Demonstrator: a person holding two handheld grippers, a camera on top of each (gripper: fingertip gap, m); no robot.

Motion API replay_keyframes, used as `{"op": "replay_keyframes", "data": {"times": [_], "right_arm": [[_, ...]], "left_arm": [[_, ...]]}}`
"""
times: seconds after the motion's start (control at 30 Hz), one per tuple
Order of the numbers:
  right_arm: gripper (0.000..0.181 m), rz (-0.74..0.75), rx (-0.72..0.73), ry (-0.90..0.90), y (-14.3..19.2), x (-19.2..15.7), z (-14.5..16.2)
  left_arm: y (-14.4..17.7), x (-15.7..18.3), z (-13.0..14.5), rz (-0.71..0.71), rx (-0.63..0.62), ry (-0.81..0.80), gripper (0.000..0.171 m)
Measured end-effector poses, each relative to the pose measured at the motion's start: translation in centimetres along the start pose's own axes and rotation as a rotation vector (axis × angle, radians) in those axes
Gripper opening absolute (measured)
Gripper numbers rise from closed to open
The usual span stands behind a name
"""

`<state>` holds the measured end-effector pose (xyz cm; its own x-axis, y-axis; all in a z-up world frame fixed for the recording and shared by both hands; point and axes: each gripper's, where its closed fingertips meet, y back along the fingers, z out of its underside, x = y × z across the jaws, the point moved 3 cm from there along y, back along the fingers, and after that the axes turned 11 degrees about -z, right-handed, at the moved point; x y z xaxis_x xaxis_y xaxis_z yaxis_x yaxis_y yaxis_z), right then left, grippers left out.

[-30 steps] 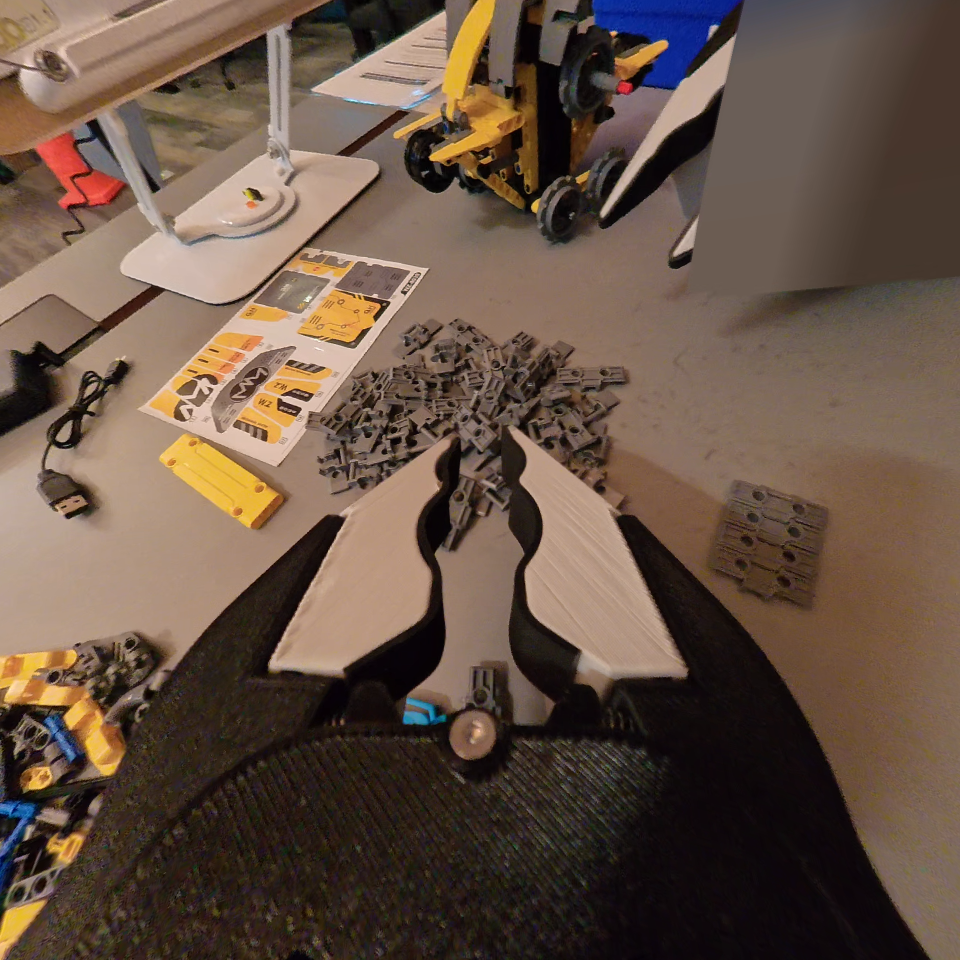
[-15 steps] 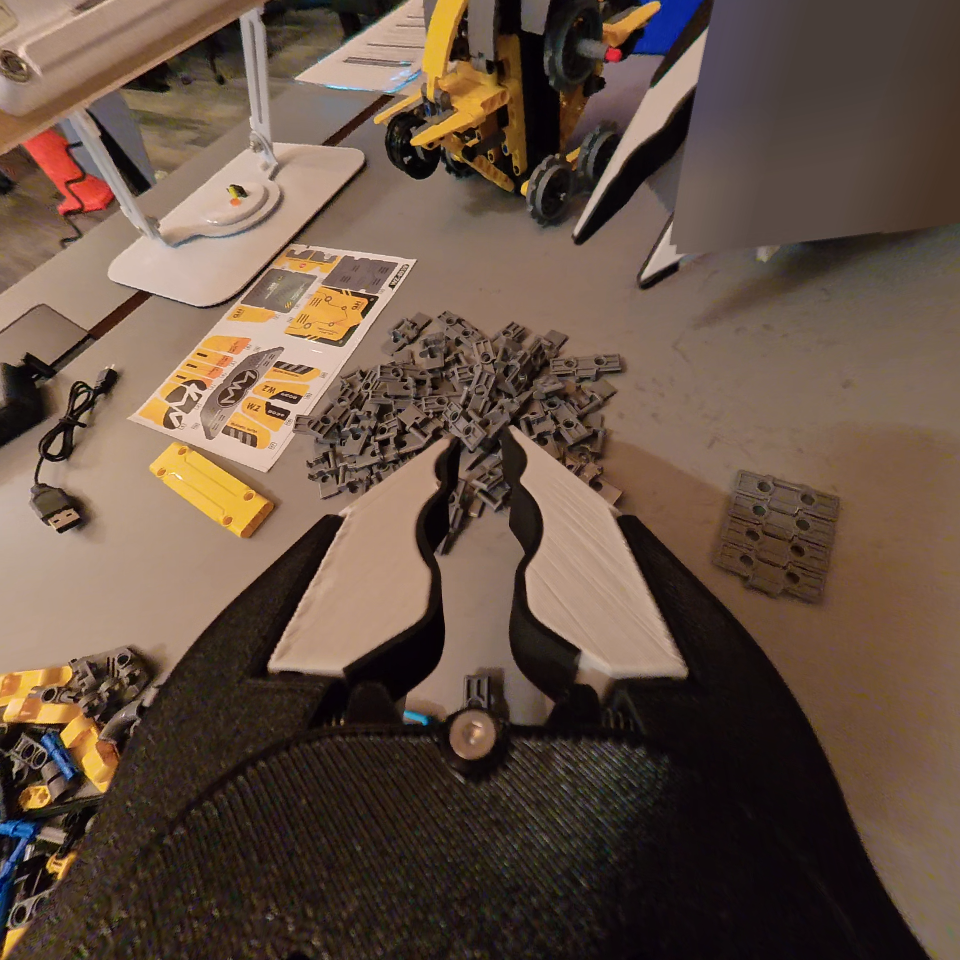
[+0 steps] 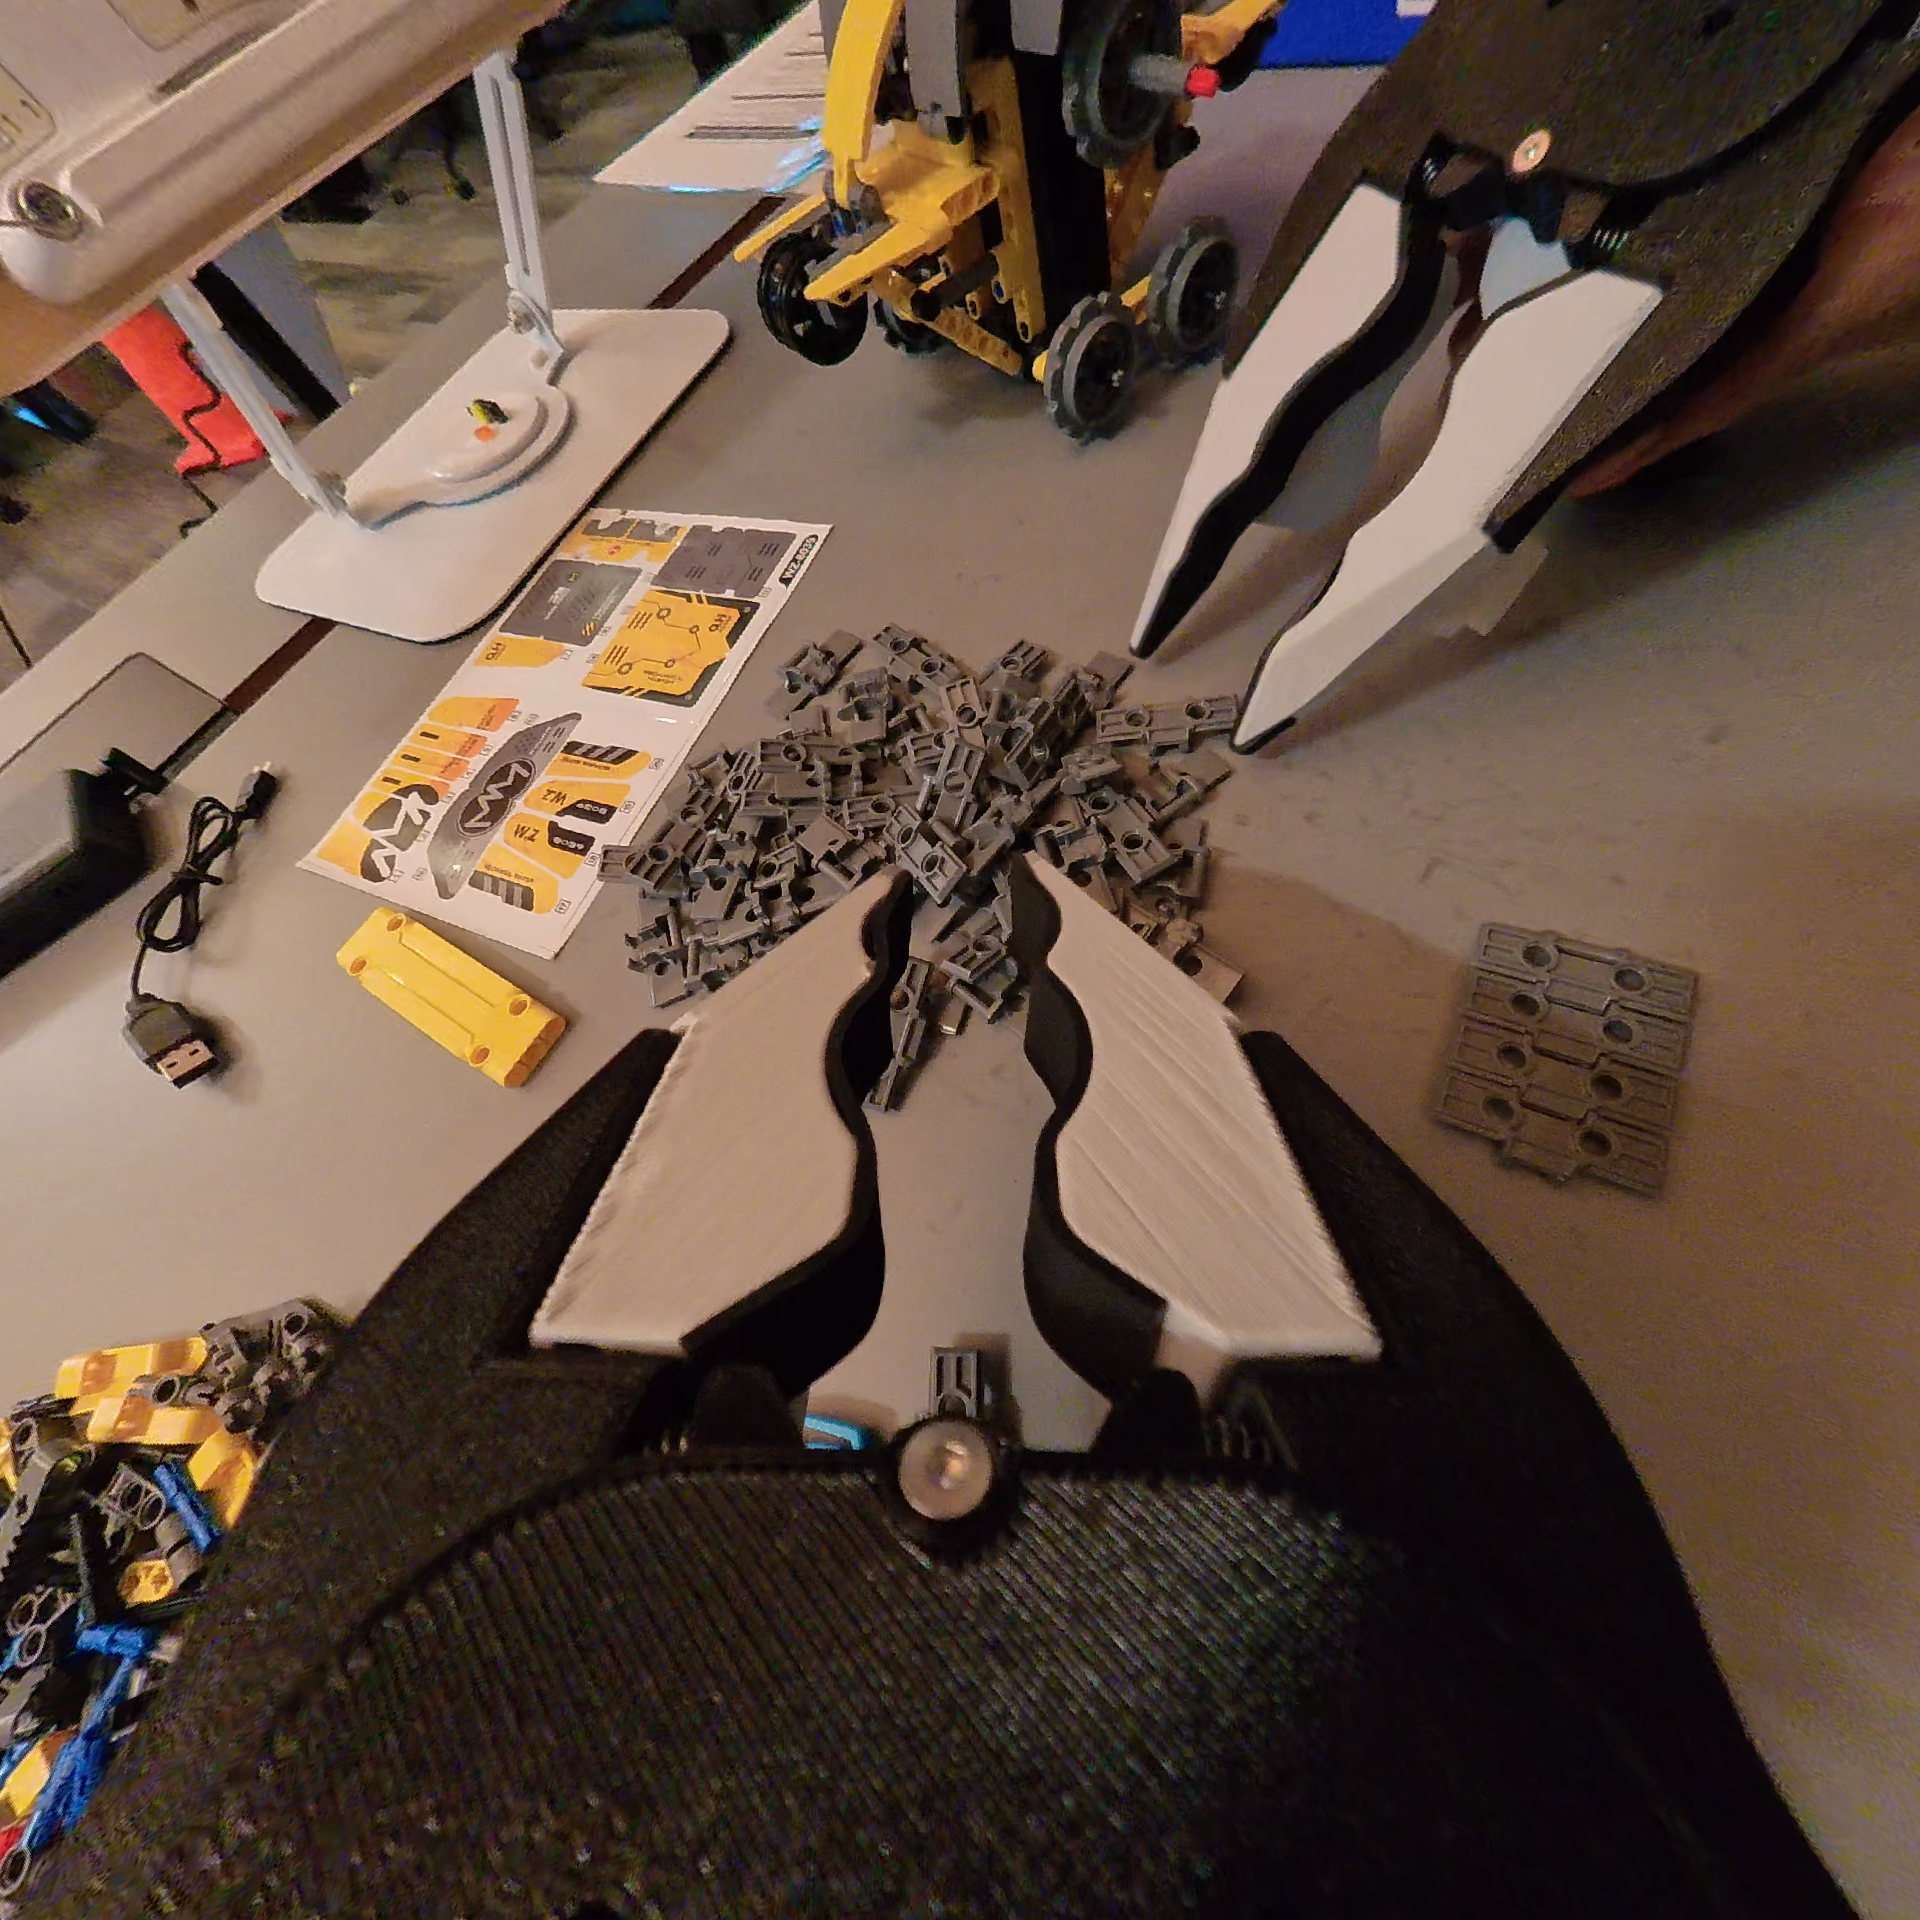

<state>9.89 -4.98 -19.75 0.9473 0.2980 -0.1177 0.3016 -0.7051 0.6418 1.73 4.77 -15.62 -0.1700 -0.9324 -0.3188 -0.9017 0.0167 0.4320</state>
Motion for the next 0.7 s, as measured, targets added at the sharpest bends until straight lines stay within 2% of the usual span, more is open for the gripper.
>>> {"op": "replay_keyframes", "data": {"times": [0.07, 0.1, 0.13, 0.3, 0.4, 0.5, 0.63, 0.7], "right_arm": [[0.032, 0.005, -0.029, 0.012, -0.3, -0.1, 0.2], [0.018, 0.004, -0.038, 0.021, -0.4, -0.2, 0.3], [0.016, 0.005, -0.042, 0.031, -0.4, -0.3, 0.3], [0.016, 0.019, -0.016, 0.032, 0.0, -0.4, 0.2], [0.015, 0.003, 0.03, 0.0, 0.9, -1.1, 0.0], [0.006, -0.054, 0.074, -0.048, 1.9, -3.8, 0.3], [0.007, -0.048, 0.037, -0.087, 2.3, -7.0, 1.8], [0.015, -0.03, 0.018, -0.092, 2.3, -7.8, 2.3]], "left_arm": [[0.0, 0.1, 0.0, 0.003, 0.0, -0.002, 0.018], [0.0, 0.1, 0.0, 0.003, -0.001, -0.004, 0.018], [0.0, 0.2, 0.0, 0.001, 0.002, -0.01, 0.018], [0.2, 0.5, -0.3, -0.014, 0.018, -0.041, 0.019], [1.3, 1.6, -0.7, -0.02, 0.001, -0.036, 0.031], [3.4, 4.6, -0.8, 0.012, 0.017, -0.09, 0.033], [4.9, 7.1, 0.3, 0.081, -0.035, -0.09, 0.037], [5.0, 7.8, 0.4, 0.131, -0.026, -0.047, 0.038]]}}
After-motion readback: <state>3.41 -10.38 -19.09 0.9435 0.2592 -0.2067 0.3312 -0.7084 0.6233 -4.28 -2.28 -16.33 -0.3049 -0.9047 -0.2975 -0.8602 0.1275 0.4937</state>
